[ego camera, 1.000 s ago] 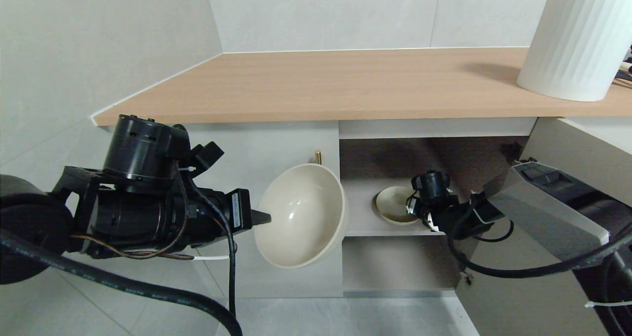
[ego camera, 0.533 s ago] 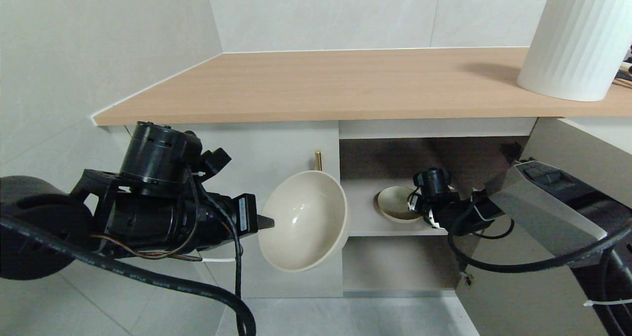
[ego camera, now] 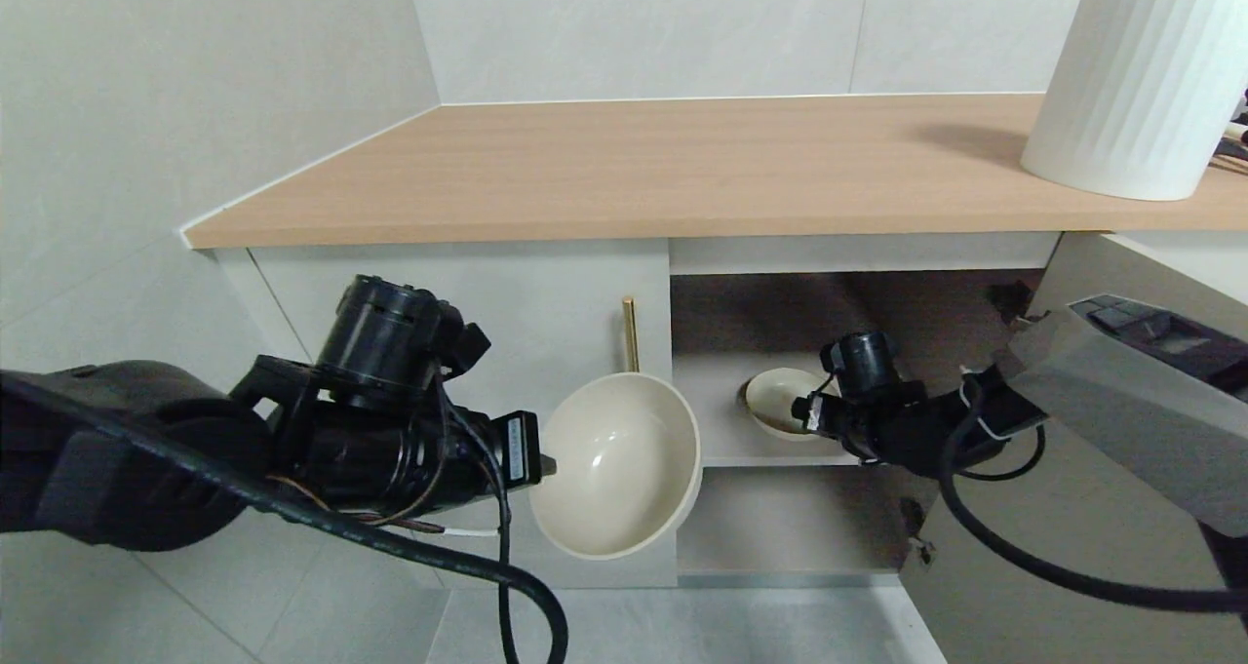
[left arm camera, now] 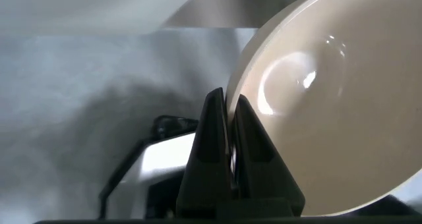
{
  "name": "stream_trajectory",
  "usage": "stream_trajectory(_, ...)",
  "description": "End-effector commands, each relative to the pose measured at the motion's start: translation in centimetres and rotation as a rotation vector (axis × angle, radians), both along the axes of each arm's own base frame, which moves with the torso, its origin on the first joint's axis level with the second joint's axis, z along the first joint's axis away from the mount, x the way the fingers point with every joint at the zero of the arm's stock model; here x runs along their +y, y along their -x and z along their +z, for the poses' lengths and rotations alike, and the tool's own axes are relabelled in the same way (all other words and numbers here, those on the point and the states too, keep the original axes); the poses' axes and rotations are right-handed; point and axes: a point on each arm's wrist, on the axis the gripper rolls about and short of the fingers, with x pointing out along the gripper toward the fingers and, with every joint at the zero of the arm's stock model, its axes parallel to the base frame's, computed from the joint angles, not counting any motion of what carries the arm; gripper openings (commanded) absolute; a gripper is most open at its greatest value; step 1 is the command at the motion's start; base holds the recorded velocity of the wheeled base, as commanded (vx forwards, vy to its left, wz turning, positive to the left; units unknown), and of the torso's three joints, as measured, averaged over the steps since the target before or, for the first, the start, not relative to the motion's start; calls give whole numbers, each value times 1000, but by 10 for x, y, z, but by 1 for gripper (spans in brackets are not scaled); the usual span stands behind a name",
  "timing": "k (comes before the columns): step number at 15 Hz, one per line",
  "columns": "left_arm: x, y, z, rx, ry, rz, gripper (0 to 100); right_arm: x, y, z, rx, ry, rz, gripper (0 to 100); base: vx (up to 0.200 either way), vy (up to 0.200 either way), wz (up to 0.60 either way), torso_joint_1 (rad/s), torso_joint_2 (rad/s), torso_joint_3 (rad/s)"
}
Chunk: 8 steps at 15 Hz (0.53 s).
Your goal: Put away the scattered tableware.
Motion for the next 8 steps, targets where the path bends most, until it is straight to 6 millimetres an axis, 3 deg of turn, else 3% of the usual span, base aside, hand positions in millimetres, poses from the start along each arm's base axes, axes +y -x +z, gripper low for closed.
stream_trajectory(1, -15, -8, -29, 64, -88, 5, 0, 15, 38, 38, -7, -47, 126, 100, 0, 0, 0, 0, 0, 0)
stream_trajectory(4, -26, -9, -57, 103, -205, 20, 0, 29, 77, 74, 63, -72, 257, 100, 0, 0, 0, 0, 0, 0)
stream_trajectory(8, -31, -9, -74, 105, -318, 22, 0, 35, 116, 102, 117, -147, 437, 100, 0, 0, 0, 0, 0, 0)
